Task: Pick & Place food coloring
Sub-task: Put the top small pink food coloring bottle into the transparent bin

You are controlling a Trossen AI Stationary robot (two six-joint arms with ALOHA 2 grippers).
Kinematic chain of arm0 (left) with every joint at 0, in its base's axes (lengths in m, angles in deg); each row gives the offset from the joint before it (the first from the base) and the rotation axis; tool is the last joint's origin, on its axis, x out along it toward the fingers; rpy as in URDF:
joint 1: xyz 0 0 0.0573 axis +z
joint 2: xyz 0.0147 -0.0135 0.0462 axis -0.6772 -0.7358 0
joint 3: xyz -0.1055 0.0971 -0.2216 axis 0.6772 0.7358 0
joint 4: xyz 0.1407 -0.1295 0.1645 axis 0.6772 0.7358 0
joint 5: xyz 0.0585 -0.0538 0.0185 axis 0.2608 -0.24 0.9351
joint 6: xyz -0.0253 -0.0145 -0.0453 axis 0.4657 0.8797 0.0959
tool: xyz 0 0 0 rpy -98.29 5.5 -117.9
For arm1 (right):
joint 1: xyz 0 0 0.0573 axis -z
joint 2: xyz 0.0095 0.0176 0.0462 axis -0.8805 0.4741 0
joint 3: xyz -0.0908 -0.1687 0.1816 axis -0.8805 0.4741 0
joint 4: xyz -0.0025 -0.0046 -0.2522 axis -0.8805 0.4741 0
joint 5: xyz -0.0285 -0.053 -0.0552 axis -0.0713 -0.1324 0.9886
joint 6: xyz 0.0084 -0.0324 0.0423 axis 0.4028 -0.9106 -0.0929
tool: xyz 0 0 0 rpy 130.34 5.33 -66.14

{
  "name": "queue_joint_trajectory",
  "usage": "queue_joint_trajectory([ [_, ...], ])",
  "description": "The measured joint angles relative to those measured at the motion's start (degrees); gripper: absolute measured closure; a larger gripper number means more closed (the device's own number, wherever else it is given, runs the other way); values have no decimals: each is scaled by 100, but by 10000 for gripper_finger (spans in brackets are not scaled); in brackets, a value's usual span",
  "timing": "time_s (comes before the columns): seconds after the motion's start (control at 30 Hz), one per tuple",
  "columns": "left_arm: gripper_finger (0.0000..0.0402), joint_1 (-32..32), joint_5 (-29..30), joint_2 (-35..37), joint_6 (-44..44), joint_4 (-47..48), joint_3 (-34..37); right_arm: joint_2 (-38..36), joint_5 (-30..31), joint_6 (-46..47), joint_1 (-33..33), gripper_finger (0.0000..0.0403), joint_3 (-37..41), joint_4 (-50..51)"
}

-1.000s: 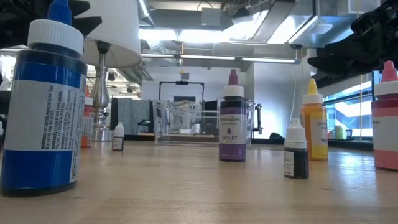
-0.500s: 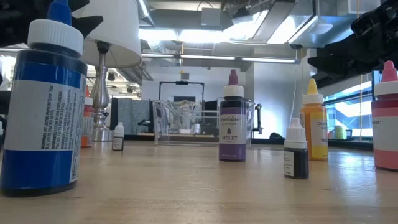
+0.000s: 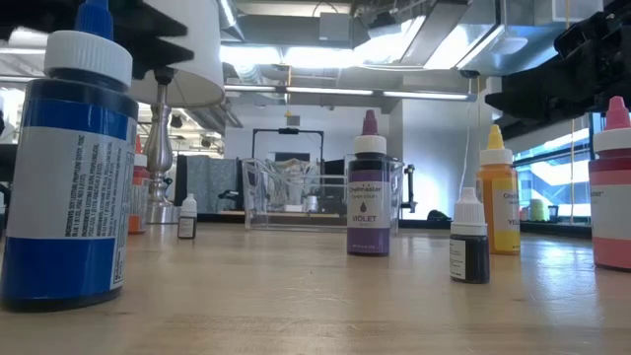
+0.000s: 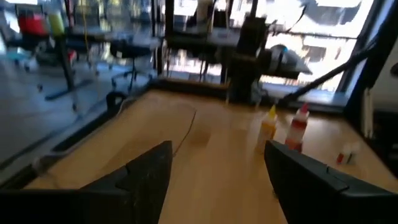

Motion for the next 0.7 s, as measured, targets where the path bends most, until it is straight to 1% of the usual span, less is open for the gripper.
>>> queue_joint_trajectory([
  [0.2,151,-1,368,-1517,741,2229,-1516,0,0,-1,2,110,0,2],
  [0.3,151,0,407,-2155,1072,2979,-2111,0,-2,-1,1,110,1,3],
  [0.37,151,0,308,-2520,1098,3071,-2357,0,-2,-3,1,110,1,4],
  [0.5,151,-2,-161,-3226,884,3046,-2716,0,-2,-21,2,110,0,7],
  [0.7,151,41,-463,-4175,727,3266,-3012,0,-2,-23,1,110,2,7],
])
